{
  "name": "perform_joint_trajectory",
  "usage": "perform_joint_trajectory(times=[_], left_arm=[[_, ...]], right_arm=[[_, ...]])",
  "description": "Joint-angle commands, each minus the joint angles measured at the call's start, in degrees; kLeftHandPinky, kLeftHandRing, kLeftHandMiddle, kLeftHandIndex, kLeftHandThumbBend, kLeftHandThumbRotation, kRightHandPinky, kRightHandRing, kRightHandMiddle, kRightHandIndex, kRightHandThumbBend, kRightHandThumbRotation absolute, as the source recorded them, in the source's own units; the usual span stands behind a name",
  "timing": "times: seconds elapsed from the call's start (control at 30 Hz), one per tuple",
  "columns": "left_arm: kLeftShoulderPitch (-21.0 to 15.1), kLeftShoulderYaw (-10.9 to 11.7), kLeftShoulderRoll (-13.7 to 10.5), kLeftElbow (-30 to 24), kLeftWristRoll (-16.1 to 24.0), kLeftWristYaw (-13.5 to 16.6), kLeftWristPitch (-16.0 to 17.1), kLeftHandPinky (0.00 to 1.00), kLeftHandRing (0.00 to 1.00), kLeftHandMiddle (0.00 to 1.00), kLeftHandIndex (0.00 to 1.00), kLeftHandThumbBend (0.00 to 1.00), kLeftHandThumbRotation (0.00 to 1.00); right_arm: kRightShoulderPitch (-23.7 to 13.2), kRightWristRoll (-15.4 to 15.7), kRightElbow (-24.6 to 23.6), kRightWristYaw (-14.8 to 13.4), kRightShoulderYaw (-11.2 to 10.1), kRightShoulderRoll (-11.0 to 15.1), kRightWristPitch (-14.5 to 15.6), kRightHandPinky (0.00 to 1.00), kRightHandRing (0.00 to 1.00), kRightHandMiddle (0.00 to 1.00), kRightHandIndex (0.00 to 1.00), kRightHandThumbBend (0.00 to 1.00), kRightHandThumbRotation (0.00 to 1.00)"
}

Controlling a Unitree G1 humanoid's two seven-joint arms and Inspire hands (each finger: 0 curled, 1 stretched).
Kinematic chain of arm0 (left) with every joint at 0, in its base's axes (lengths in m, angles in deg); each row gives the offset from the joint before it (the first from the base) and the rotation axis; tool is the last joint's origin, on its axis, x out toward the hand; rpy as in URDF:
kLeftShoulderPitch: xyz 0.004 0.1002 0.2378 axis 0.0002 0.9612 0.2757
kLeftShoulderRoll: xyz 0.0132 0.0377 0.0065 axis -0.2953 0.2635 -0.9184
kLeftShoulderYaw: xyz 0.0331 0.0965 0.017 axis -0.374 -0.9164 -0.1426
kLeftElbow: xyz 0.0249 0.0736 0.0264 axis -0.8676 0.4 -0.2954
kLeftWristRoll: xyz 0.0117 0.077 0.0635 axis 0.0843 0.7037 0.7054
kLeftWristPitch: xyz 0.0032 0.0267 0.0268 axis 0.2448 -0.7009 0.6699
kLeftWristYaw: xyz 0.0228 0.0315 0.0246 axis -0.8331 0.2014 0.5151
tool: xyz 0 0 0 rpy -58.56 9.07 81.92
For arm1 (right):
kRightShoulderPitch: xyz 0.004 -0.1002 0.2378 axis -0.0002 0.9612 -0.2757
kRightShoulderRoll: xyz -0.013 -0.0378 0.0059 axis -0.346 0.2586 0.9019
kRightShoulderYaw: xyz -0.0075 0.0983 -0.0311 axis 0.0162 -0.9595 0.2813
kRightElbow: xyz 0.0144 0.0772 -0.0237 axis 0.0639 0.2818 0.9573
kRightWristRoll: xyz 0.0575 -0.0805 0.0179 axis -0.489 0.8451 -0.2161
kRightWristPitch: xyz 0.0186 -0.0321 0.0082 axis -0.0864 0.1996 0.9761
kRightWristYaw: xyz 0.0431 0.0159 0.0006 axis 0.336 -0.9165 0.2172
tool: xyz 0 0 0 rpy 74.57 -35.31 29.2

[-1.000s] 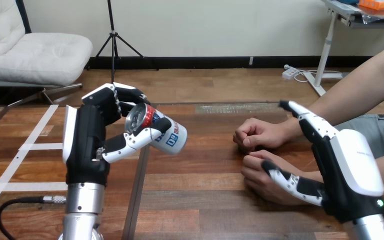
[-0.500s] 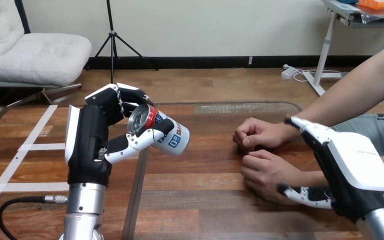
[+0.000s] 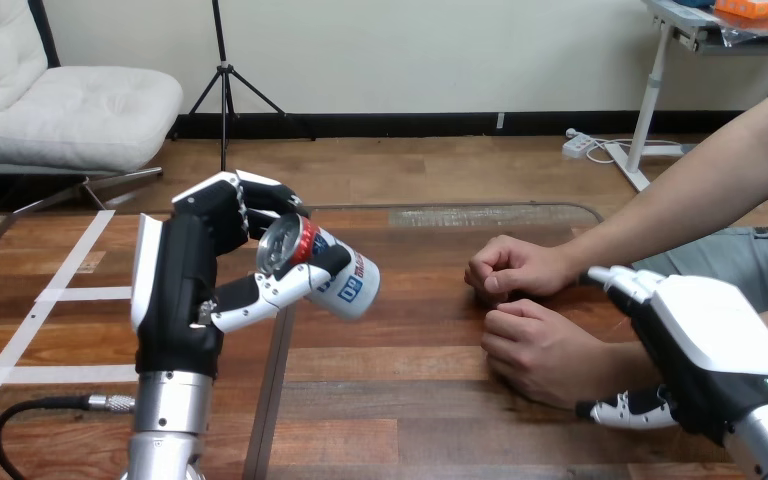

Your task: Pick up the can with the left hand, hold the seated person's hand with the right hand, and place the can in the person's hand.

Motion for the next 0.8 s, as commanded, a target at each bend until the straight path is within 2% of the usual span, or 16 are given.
perform_joint_trajectory(times=[0.0, 0.27, 0.53, 0.77], left_arm=[[-1.93, 0.79, 0.25, -3.66, 0.60, 0.67, 1.10, 0.35, 0.39, 0.43, 0.43, 0.71, 0.00], [-1.79, 0.96, 0.00, -3.36, 0.22, 0.14, 1.56, 0.35, 0.39, 0.44, 0.43, 0.71, 0.00], [-1.55, 1.03, -0.10, -3.69, 0.26, 0.08, 1.32, 0.34, 0.39, 0.44, 0.43, 0.71, 0.00], [-1.53, 1.09, -0.33, -3.55, 0.15, -0.15, 1.48, 0.34, 0.39, 0.44, 0.43, 0.71, 0.00]], right_arm=[[-4.81, 0.43, -3.38, 2.52, 1.00, 2.24, 1.54, 0.99, 0.93, 0.91, 0.86, 0.81, 0.13], [-6.11, 1.39, -2.56, 5.75, 2.12, 3.98, 3.59, 1.00, 0.94, 0.91, 0.85, 0.81, 0.13], [-7.31, 2.74, -0.80, 6.64, 3.35, 5.73, 4.31, 1.00, 0.93, 0.90, 0.83, 0.82, 0.12], [-8.88, 4.36, 0.77, 8.91, 4.84, 7.14, 5.85, 1.00, 0.92, 0.89, 0.83, 0.82, 0.13]])
